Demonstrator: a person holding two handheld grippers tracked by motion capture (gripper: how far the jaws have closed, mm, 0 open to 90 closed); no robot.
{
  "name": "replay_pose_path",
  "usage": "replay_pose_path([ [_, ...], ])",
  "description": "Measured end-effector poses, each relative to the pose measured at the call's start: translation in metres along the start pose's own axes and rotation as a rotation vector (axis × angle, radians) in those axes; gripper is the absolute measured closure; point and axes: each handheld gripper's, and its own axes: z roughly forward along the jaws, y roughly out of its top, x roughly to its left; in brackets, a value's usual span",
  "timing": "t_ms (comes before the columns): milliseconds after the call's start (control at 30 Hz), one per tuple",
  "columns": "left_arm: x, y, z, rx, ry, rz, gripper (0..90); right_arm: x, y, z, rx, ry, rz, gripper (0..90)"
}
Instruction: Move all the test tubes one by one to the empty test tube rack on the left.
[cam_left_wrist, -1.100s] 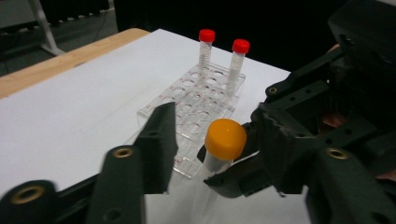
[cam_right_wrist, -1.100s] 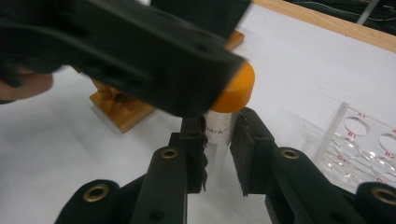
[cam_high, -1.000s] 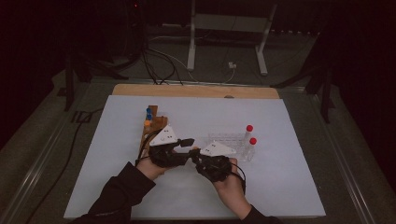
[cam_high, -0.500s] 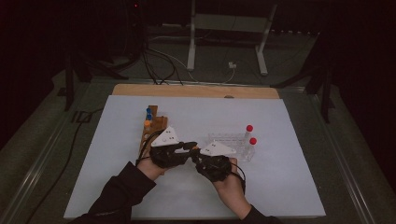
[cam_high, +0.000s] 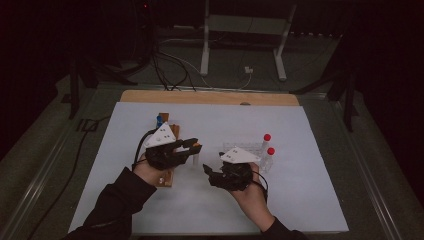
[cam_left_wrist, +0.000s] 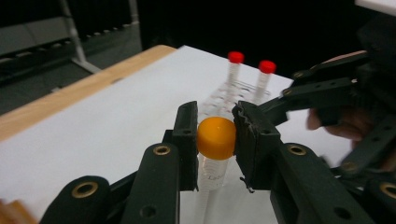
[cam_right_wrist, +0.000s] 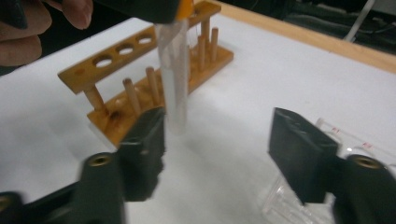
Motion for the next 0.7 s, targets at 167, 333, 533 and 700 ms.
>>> replay_pose_path([
  [167,0.01,0.003,-0.013,-0.018,0.043,-0.007,72.0,-0.004,0.003,-0.004,-0.018,-0.007,0.015,13.7],
  [333,0.02,0.004,-0.024,-0.031,0.092,-0.007,72.0,-0.01,0.005,-0.009,-0.04,0.016,0.026,1.8],
  [533,0.031,0.004,-0.036,-0.045,0.137,-0.015,72.0,-0.015,0.006,-0.015,-0.069,0.049,0.024,0.0],
  [700,0.04,0.004,-0.044,-0.05,0.184,-0.022,72.1,-0.017,0.005,-0.018,-0.084,0.059,0.01,0.0],
])
